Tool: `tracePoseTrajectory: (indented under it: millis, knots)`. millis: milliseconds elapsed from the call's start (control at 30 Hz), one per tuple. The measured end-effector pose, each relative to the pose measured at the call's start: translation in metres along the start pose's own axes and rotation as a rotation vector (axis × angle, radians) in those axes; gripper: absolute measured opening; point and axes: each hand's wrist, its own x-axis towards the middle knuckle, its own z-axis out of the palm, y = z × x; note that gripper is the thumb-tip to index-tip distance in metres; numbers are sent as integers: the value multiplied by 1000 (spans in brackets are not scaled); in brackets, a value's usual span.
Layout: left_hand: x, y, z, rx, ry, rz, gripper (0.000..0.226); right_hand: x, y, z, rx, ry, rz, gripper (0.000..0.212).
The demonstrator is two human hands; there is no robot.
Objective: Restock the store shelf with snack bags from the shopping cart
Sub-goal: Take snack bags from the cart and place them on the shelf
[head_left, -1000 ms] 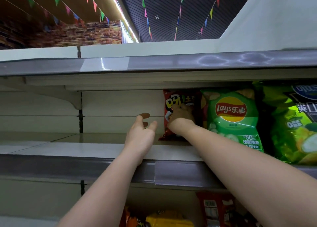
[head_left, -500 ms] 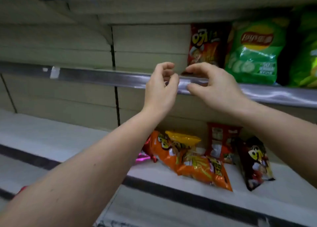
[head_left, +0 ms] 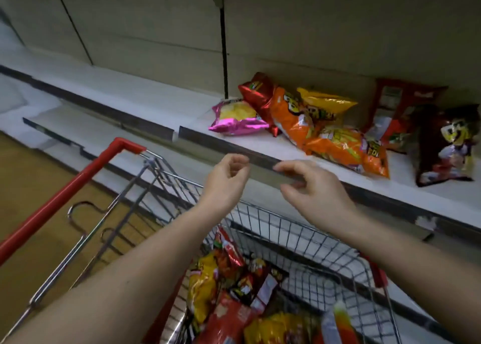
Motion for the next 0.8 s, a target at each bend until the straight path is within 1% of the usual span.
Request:
tracePoseTrajectory:
  millis: [133,267,333,500,600,700,800]
  knots:
    - [-31,-51,15,101,-8,-200,14,-32,38,44,20,-214,155,33]
    - [-61,-93,28,158,-45,-367,11,-60,74,80,27,-341,281,35]
    - [-72,-111,33,200,-70,-429,15,-71,88,96,37,-385,353,35]
    - [-86,-154,43,252,-136,-583,33,-92,116,135,115,-465,505,39]
    - [-80,-181,46,253,-179,-635,41,-95,128,158,154,-501,588,42]
    - [-62,-205,49,226,-203,-690,46,-86,135,183,199,-502,677,43]
    - [-38,-224,52,218,-225,-723,55,-74,140,209,261,-482,757,46]
